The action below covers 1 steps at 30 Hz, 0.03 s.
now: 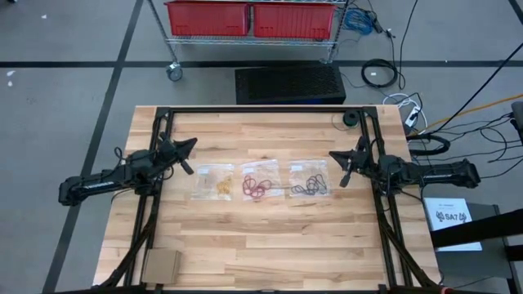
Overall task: Sort rubber bands
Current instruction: Return to Home Position
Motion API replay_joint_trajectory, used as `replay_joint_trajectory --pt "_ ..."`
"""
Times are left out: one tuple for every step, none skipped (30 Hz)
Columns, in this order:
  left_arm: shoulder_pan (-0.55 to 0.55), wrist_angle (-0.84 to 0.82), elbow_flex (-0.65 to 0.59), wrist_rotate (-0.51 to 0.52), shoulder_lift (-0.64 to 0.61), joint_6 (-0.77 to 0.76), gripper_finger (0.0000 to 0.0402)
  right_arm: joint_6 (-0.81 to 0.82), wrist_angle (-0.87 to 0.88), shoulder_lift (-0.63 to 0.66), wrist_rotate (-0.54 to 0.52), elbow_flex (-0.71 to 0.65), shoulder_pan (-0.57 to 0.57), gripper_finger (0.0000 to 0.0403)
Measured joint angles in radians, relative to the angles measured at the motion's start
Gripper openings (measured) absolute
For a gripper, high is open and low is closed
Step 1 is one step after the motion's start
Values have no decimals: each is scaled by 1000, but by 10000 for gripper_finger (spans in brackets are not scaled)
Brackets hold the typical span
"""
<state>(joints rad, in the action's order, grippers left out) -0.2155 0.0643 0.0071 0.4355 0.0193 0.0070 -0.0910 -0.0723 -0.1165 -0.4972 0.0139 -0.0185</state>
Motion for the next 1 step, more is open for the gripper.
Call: replay_joint_trajectory --pt "0 0 0 0 0 0 11 0 0 0 0 0 0 0"
